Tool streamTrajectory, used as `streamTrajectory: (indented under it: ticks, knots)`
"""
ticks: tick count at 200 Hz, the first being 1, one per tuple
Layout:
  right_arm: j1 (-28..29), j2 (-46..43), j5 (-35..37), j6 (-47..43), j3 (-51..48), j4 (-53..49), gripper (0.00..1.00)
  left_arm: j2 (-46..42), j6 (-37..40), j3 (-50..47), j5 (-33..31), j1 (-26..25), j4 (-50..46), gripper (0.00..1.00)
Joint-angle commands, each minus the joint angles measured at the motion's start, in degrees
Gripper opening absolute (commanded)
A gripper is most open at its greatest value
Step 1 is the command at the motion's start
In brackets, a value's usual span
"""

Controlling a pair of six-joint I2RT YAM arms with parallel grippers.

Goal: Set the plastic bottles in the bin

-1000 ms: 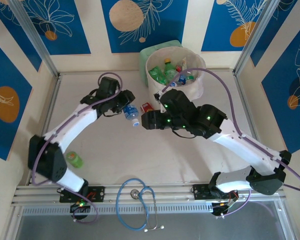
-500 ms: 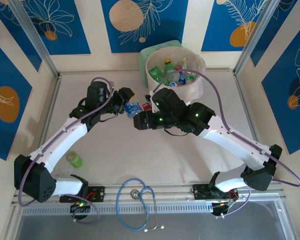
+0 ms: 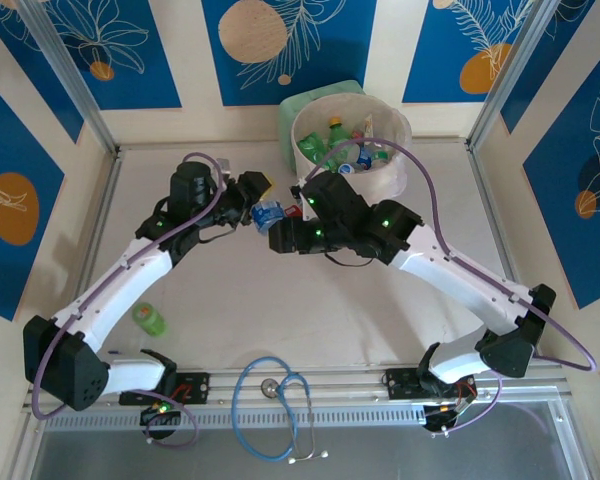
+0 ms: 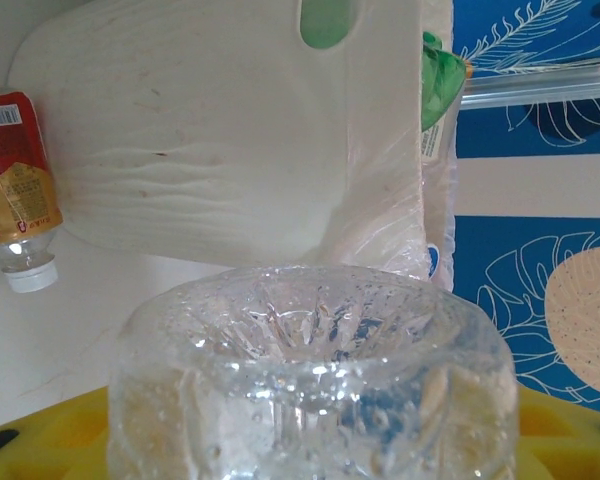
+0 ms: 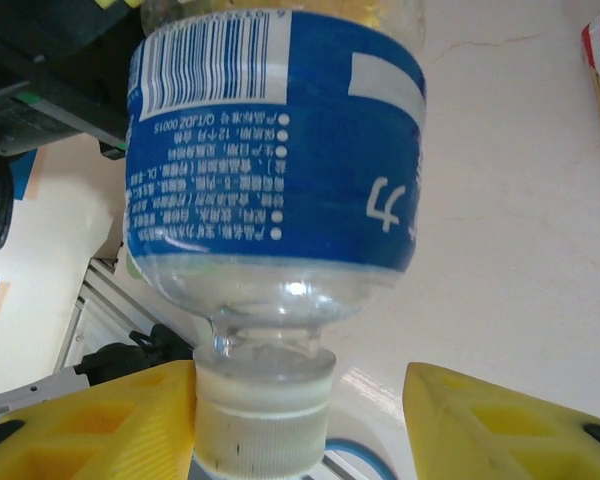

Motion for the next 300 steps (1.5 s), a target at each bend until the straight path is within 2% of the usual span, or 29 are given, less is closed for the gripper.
streamTrajectory:
  ticks: [1, 51, 92, 101, 111, 130, 168, 209, 243, 274, 300]
  knots:
    - [-0.3, 0.7, -1.0, 0.5, 1.9, -0.2, 0.51, -0.5, -0.7, 1.8, 2.4, -1.1, 3.0, 0.56]
    - [-0.6, 1.4, -2.3, 0.5, 2.4, 0.3, 0.42, 0.2, -2.1, 1.6, 2.9, -2.0, 6.3, 0.57]
    - [-0.6, 0.8, -2.0, 0.7, 2.1, 0.2, 0.28, 0.2, -1.0, 2.0, 2.4, -2.0, 4.8, 0.60]
    - [-0.6, 0.6, -2.1, 0.6, 2.1, 0.3, 0.26, 0.0, -0.1, 2.1, 2.1, -2.0, 4.2, 0.65]
    - [-0.5, 0.5, -1.9, 0.6, 2.2, 0.0, 0.23, -0.3, 1.1, 2.3, 1.0, -2.0, 2.5, 0.75]
    - [0.0, -0.6, -0.9, -0.1, 2.1, 0.2, 0.15, -0.9, 4.6, 3.6, -2.0, -2.0, -2.1, 1.00]
    - [-0.1, -3.5, 2.1, -1.0, 1.7, -0.4, 0.10, -0.3, 13.4, 11.3, -5.7, -1.6, -12.9, 1.00]
    - [-0.8, -6.9, 6.6, -4.0, 3.5, -4.1, 0.09, -3.7, 23.4, 16.1, -11.7, 2.9, -21.0, 1.00]
    - [-7.2, -8.6, 8.5, -7.8, 8.7, -10.6, 0.08, -6.3, 23.3, 11.6, -8.4, 6.0, -18.8, 1.00]
    - [-16.9, -8.7, 5.6, -11.8, 13.3, -12.8, 0.09, -6.7, 24.7, 8.7, -7.0, 6.0, -20.0, 0.97]
    - [-24.4, -4.6, 3.5, -17.1, 20.2, -15.5, 0.09, -7.5, 25.3, 7.2, -7.5, 6.0, -20.4, 0.95]
